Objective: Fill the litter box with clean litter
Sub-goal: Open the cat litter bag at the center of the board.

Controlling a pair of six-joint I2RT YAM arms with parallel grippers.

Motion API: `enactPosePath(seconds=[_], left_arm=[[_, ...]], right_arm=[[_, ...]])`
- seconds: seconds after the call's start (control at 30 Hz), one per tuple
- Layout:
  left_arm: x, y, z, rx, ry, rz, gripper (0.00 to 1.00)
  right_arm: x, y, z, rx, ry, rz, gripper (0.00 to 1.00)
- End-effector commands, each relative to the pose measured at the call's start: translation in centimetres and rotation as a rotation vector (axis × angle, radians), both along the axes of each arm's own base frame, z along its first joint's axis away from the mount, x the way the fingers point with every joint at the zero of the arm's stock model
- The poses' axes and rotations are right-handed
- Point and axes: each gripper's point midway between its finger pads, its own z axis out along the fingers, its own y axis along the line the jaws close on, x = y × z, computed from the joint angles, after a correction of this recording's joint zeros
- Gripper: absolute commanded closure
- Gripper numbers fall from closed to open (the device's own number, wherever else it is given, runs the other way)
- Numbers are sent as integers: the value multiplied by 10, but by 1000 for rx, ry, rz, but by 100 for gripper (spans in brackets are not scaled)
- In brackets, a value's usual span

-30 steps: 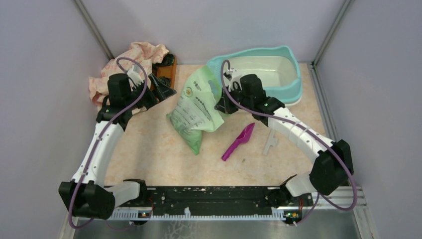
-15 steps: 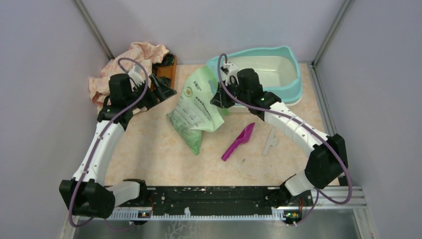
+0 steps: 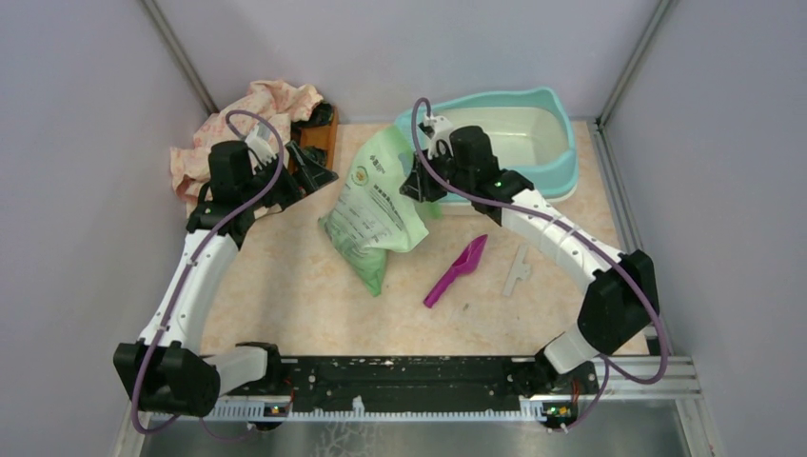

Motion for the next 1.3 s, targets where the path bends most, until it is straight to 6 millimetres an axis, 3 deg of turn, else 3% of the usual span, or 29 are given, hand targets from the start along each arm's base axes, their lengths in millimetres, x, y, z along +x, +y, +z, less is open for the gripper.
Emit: enactPosePath(seconds=[0.0,1.27], left_arm=[[3,-1,1,10,-26,-5,1],[3,-2,-1,2,-18,-6,1]], right_arm=[[9,3,21,23,-63,-3,73],[-1,-11,8,9,-51,-7,71]])
